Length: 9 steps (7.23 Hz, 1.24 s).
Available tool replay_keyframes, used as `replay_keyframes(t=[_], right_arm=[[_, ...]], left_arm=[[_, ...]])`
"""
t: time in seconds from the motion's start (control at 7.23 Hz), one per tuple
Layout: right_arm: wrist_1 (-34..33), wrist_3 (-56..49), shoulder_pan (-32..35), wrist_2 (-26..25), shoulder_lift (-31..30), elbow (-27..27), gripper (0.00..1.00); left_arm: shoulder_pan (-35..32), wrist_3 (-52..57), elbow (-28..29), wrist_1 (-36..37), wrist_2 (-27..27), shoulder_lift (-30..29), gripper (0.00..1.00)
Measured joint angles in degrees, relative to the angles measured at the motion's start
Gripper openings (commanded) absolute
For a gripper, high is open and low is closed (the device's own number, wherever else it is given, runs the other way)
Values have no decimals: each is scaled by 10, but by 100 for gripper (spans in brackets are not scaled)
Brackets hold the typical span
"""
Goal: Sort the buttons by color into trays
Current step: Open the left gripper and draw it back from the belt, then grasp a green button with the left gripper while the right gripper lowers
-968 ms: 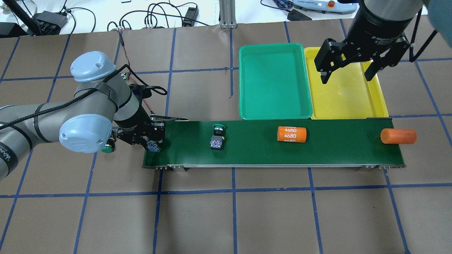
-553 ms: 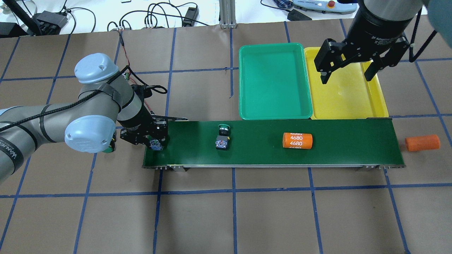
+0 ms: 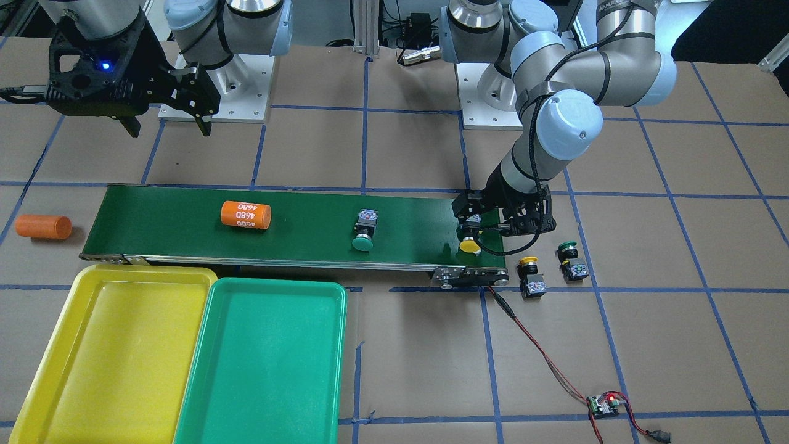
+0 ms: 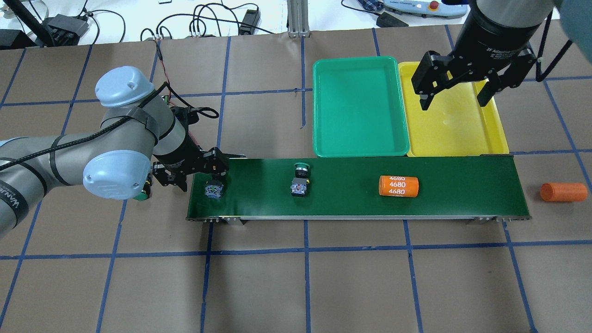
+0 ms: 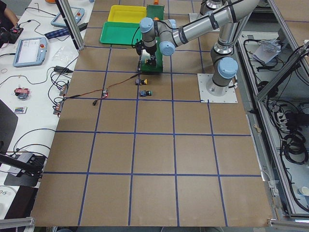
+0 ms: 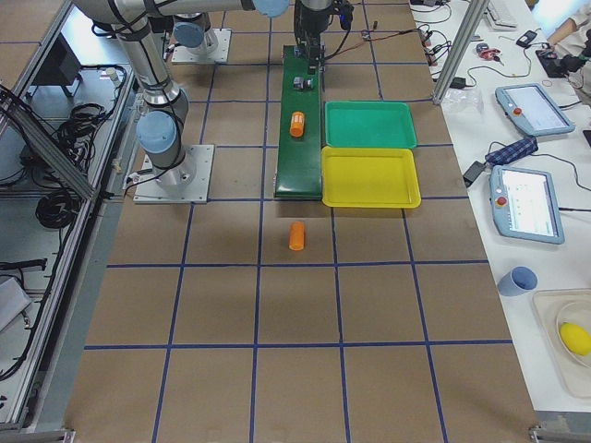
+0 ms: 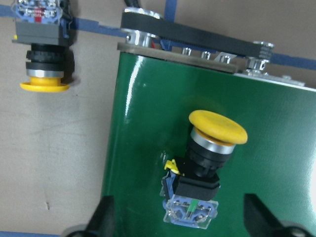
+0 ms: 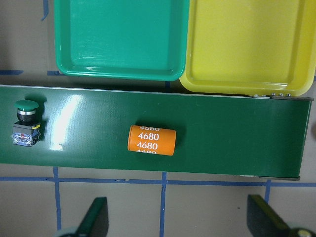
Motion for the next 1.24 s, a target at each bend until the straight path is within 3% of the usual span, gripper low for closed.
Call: replay_keyframes(t=[0.41,0.69,0.97,1.24], right_arm=[[1,0,1,0,0,0,100],[1,0,1,0,0,0,100],[2,1,1,0,0,0,100],[0,0,0,1,0,0,100]], left_arm=[[35,40,59,-42,-2,20,100],[128,159,90,-73,1,15,100],[200,269,77,-63,16,1,100],[225,305,48,-12,22,-19,100]])
